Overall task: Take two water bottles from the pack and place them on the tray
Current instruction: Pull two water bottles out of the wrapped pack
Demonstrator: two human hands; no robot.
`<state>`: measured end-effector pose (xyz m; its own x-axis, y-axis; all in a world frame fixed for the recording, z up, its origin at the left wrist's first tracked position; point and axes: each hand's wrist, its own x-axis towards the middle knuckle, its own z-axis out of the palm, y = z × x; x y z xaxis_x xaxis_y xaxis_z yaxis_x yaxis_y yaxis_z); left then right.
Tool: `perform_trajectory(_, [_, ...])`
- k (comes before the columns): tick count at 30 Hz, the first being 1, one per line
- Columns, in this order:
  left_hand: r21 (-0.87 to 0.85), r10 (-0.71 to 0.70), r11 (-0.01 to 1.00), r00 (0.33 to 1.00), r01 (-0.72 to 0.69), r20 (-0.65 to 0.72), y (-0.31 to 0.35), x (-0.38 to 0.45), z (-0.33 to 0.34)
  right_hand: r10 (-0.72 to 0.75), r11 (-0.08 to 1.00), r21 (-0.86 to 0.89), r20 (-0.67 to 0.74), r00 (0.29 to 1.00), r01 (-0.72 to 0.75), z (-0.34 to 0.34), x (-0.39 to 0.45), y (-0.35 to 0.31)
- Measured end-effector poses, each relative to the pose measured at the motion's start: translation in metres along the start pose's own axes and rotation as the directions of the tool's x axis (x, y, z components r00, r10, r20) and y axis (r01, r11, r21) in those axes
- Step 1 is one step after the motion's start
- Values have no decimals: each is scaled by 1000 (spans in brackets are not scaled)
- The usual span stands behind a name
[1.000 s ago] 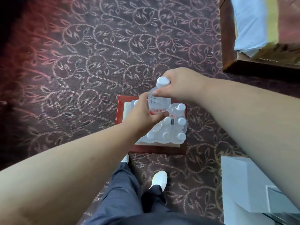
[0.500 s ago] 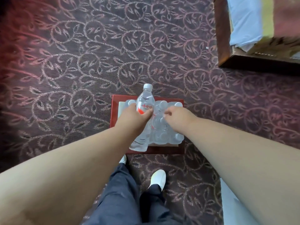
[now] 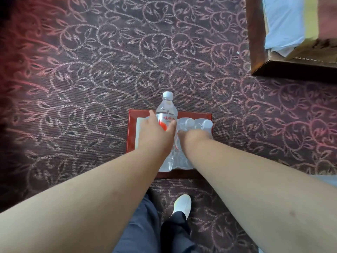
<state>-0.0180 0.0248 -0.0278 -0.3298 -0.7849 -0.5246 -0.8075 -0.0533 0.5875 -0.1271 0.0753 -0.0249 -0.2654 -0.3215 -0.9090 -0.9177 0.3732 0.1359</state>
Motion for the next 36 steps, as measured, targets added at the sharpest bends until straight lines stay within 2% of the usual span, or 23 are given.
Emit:
perform_trajectory(2, [-23,16,1000,998,-18,-56,-4,-4,3,-10,1000,2,-14,1000,10,-2,6,-1])
perform_trajectory(4, [8,32,999,994,-32,-103,-10,-3,3,-40,998,46,-155,987,47,3,12,2])
perform_trajectory(6, [12,11,1000,994,-10,-106,-12,-1,1,-30,986,148,-302,953,78,16,13,8])
perform_trajectory(11, [4,14,1000,996,-14,-91,-13,0,3,-17,899,378,-477,879,223,40,-1,27])
perform_trajectory(16, [-4,28,1000,993,-28,-114,-14,0,3,-79,798,399,-673,736,451,38,-32,50])
perform_trajectory(18, [2,36,999,993,-36,-116,-14,-2,4,-72,728,417,-743,666,544,28,-47,62])
perform_trajectory(19, [-2,31,1000,993,-31,-112,-14,-2,4,-46,673,462,-753,656,578,22,-55,66])
perform_trajectory(22, [-26,8,1000,996,-11,-89,-14,-1,2,24,406,631,-730,683,661,1,-73,73])
perform_trajectory(23, [-31,0,1000,997,-2,-83,-14,-1,2,52,352,658,-724,688,666,-6,-77,73])
perform_trajectory(26, [-30,-7,1000,997,4,-80,-15,-1,2,138,287,694,-712,688,660,-26,-74,74])
perform_trajectory(27, [-24,-8,1000,997,6,-82,-15,-1,2,164,229,721,-691,704,654,-31,-69,74])
perform_trajectory(30, [-10,-13,1000,996,12,-91,-14,-1,2,211,28,830,-550,808,557,-38,-40,69])
perform_trajectory(32, [-3,-4,1000,996,4,-91,-13,-1,2,241,-63,888,-429,871,455,-35,-20,56])
perform_trajectory(34, [3,7,1000,996,-7,-88,-14,-1,2,280,-183,919,-292,914,350,-28,-1,40])
perform_trajectory(36, [5,4,1000,997,-4,-81,-15,0,1,328,-227,931,-203,923,285,-21,10,26])
